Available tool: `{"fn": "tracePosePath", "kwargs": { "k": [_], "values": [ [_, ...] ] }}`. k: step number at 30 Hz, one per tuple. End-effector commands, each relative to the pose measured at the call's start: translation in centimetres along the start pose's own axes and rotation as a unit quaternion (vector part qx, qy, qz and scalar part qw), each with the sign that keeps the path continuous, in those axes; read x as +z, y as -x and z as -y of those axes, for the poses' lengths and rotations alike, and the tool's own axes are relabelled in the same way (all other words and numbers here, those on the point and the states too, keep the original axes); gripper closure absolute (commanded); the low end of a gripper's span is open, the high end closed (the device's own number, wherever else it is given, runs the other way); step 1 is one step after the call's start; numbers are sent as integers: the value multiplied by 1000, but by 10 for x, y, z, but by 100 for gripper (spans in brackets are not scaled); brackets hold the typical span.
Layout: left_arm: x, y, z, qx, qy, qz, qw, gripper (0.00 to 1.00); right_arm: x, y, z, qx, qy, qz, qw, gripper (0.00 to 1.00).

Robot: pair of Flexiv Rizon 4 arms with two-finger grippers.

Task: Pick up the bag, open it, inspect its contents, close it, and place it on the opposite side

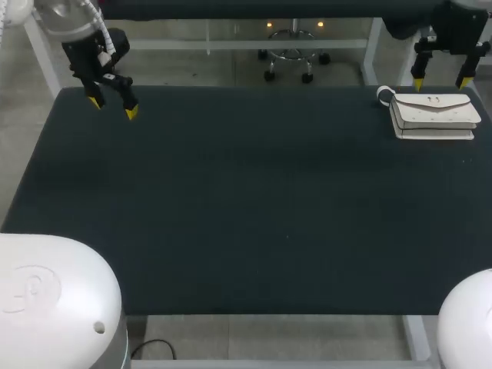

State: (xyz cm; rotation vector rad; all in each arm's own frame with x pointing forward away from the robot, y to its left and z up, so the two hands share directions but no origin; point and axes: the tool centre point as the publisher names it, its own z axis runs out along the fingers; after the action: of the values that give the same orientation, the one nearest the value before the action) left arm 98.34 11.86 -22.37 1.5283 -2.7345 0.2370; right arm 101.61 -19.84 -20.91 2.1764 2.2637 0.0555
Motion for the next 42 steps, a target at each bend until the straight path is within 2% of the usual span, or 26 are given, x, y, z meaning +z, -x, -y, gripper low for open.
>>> {"fn": "tracePosePath", "kwargs": {
  "k": [1, 10, 20, 24, 31, 39, 42],
  "values": [
    [9, -6, -7, 128, -82, -26, 988, 0, 9, 22, 1, 3, 11, -15, 1000, 0],
    [22, -25, -4, 233, -123, -30, 964, 0, 28, 53, -2, 37, 8, -38, 999, 0],
    [38, -43, 0, 341, -156, -49, 926, 0, 43, 82, -4, 69, 9, -51, 996, 0],
    [44, -49, 1, 368, -163, -56, 914, 0, 48, 95, -5, 82, 7, -60, 995, 0],
    [55, -54, 9, 375, -162, -80, 909, 0, 59, 110, -7, 98, 6, -66, 993, 0],
    [69, -71, 11, 435, -183, -114, 874, 0, 75, 124, -12, 115, 6, -87, 990, 0],
    [75, -79, 16, 445, -181, -121, 869, 0, 79, 129, -14, 122, 6, -89, 989, 0]
  ]
}}
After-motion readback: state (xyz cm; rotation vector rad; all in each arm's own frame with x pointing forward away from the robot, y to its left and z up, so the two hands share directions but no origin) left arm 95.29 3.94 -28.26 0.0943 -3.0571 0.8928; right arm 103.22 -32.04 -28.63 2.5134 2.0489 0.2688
